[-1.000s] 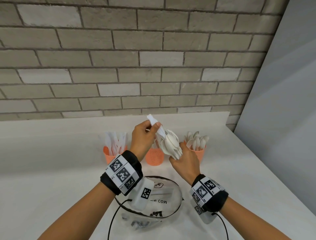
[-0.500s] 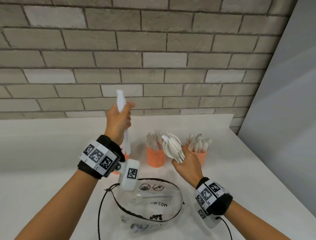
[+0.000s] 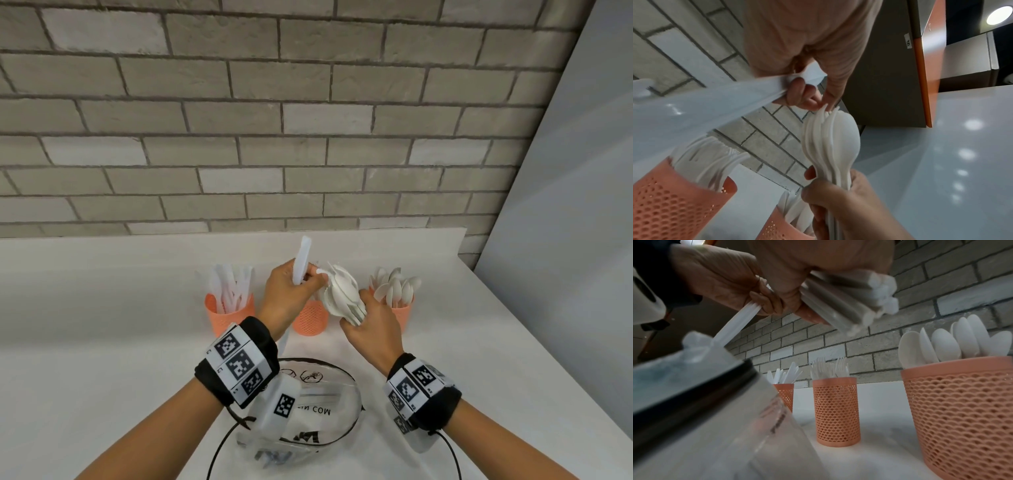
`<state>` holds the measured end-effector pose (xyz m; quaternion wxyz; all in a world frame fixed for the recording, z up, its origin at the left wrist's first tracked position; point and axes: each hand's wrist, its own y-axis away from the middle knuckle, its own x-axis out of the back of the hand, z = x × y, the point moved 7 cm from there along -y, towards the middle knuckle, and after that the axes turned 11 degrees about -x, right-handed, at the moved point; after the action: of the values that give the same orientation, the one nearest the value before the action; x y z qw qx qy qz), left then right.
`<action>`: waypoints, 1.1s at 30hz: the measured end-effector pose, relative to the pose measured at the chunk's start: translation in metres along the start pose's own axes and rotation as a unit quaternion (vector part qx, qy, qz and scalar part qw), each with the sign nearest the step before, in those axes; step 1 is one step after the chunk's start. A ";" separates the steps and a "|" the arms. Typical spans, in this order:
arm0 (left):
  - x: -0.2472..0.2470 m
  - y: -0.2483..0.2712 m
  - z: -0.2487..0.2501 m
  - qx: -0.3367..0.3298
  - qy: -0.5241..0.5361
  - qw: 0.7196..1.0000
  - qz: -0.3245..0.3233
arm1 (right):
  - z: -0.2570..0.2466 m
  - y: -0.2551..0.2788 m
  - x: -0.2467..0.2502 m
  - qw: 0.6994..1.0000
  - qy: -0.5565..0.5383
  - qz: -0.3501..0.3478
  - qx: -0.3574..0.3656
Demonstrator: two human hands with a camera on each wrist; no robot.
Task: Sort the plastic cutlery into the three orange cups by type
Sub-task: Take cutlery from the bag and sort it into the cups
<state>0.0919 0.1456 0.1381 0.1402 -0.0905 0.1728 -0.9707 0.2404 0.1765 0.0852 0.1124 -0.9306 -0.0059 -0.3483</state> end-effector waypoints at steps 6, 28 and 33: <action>0.002 -0.004 0.000 -0.001 0.046 0.997 0.068 | -0.001 0.000 0.007 1.000 -0.009 0.007 0.012; -0.012 -0.022 0.039 -0.137 0.022 0.988 0.067 | 0.011 0.008 -0.024 0.890 -0.349 -0.266 -0.125; 0.014 -0.041 0.055 -0.145 0.110 0.972 0.149 | 0.014 0.008 -0.023 0.887 -0.330 -0.299 -0.123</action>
<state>0.0810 0.1609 0.2059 0.2483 0.0246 0.3378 -0.9075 0.2323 0.1728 0.0584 -0.1205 -0.9522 -0.2781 -0.0367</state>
